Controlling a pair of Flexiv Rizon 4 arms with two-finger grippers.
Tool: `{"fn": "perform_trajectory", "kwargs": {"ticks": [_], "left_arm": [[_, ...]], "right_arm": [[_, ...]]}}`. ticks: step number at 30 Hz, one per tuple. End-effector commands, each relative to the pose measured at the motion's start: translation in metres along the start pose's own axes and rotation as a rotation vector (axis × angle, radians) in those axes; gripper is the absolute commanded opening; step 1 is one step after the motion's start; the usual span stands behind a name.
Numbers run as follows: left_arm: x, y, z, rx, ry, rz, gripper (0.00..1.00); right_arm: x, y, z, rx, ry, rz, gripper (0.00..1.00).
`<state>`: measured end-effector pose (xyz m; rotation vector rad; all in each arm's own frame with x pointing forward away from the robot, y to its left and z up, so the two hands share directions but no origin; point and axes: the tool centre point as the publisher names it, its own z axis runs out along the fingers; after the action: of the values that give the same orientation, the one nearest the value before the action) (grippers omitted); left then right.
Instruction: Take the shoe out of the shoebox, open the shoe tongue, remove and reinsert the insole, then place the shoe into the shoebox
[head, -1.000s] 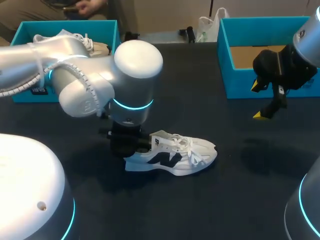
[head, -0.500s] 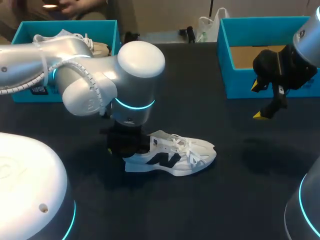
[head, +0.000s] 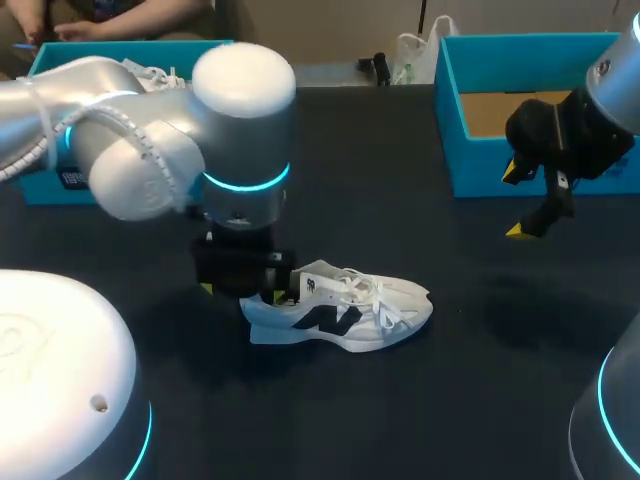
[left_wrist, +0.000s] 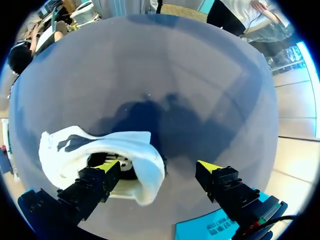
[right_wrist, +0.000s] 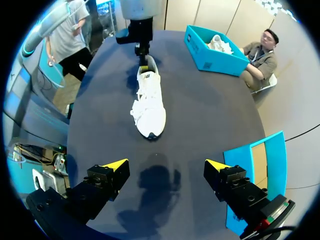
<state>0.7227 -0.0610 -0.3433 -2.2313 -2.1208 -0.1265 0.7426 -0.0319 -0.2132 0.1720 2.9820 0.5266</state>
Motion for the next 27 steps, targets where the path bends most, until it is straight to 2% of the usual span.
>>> {"fn": "perform_trajectory", "kwargs": {"ticks": [1, 8, 14, 17, 18, 27], "left_arm": [[0.013, 0.001, -0.019, 0.003, -0.065, -0.025, 1.00], [0.021, 0.006, -0.046, -0.005, -0.135, -0.106, 1.00], [0.035, 0.009, -0.062, 0.062, -0.204, -0.182, 1.00], [0.041, 0.006, -0.065, 0.085, -0.211, -0.146, 1.00], [0.043, 0.005, -0.068, 0.055, -0.188, -0.100, 1.00], [0.043, 0.005, -0.068, 0.055, -0.188, -0.100, 1.00]], "right_arm": [[0.000, 0.000, 0.001, 0.001, -0.002, 0.000, 1.00], [0.000, 0.000, 0.001, 0.001, -0.002, 0.000, 1.00], [0.000, 0.000, 0.001, 0.001, -0.002, 0.000, 1.00], [0.000, 0.000, 0.001, 0.001, -0.002, 0.000, 1.00], [0.000, 0.000, 0.001, 0.001, -0.002, 0.000, 1.00], [0.000, 0.000, 0.001, 0.001, -0.002, 0.000, 1.00]]}}
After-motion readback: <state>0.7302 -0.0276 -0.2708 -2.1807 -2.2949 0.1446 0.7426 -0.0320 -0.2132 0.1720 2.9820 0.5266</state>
